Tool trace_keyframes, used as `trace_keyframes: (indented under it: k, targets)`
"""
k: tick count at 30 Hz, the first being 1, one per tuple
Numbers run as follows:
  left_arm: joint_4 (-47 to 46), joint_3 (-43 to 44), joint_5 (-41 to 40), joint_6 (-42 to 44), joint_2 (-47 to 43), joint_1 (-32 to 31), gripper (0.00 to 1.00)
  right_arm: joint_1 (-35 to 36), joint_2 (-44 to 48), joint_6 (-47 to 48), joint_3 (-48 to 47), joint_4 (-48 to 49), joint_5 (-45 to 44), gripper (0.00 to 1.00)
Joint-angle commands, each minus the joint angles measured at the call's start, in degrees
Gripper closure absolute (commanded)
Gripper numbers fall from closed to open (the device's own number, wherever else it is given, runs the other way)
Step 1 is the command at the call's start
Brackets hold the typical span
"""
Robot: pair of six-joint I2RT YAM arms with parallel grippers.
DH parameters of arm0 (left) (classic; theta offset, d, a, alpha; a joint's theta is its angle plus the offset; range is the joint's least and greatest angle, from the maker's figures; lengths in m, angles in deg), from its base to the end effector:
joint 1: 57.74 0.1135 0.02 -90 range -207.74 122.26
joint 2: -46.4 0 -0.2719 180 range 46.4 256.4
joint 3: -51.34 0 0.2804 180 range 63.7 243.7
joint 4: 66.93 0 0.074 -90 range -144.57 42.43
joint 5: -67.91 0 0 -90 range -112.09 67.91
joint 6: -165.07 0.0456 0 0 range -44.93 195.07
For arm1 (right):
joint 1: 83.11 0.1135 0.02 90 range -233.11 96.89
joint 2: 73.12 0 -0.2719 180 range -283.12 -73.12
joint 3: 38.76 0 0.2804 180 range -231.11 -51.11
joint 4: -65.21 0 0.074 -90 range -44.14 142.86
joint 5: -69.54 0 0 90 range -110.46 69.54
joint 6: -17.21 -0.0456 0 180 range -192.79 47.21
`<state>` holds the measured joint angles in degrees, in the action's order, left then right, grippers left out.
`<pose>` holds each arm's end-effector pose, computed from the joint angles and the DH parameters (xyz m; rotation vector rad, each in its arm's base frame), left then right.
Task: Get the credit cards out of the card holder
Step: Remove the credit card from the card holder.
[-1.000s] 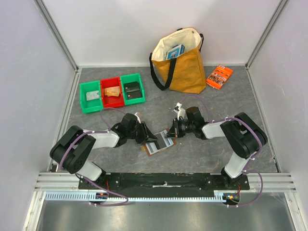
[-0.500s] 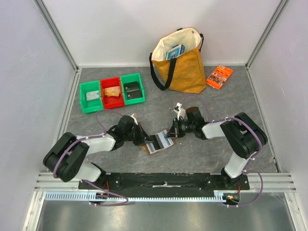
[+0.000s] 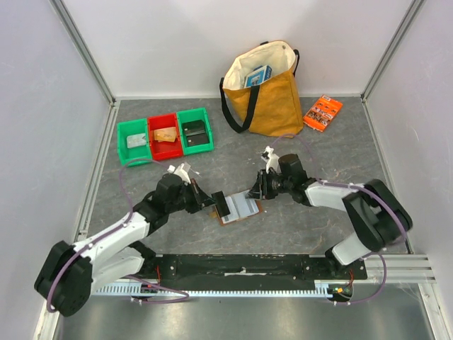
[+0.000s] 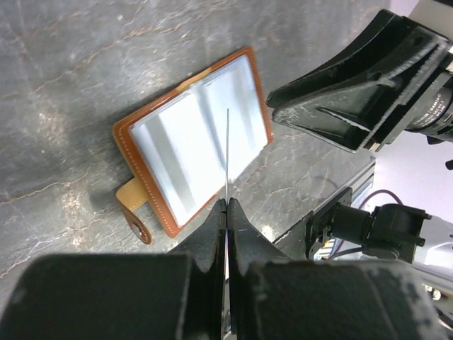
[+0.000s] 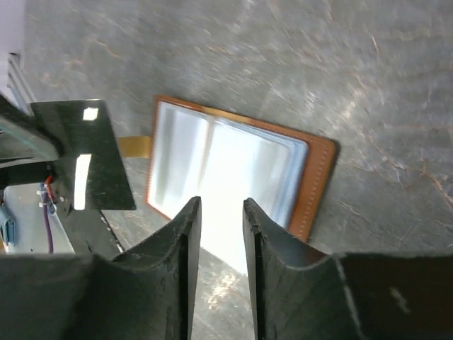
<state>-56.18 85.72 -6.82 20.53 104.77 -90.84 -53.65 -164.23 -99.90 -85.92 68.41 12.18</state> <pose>0.1866 -0.1360 0.1638 -0.2799 2.3801 -1.0977 0.2598 0.1750 0.1174 -0.3711 2.3917 1.1395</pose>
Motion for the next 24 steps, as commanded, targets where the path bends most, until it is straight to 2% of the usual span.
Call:
trace_keyframes:
  k: [1,7,9,15,18,22,24]
  targets:
    - [1.25,2.41,-0.77,7.42,-6.33,0.32,0.98,-0.18,10.68,3.03,-1.58,-0.7,0.84,0.56]
    - [1.25,8.46,7.13,16.47,-11.08,0.32,0.98,-0.18,22.63,4.96,-2.02,1.93,8.74,0.24]
    - [1.25,10.75,10.12,19.81,-11.96,0.15,0.98,-0.19,24.74,5.23,-2.02,2.9,10.85,0.17]
    - [4.06,16.73,17.07,28.43,-12.14,0.32,0.98,-0.18,26.51,2.43,-1.58,10.53,18.41,0.17]
    - [3.89,18.84,19.26,30.37,-10.83,0.23,0.98,0.08,25.55,-1.0,-1.32,17.48,21.67,0.22]
    - [2.58,22.0,25.24,31.69,-7.32,0.23,0.98,1.22,23.53,-0.66,-2.54,19.51,22.55,0.29]
    - [2.4,23.59,27.0,32.22,-5.56,0.23,0.98,2.1,22.3,-0.57,-3.33,20.92,23.16,0.35]
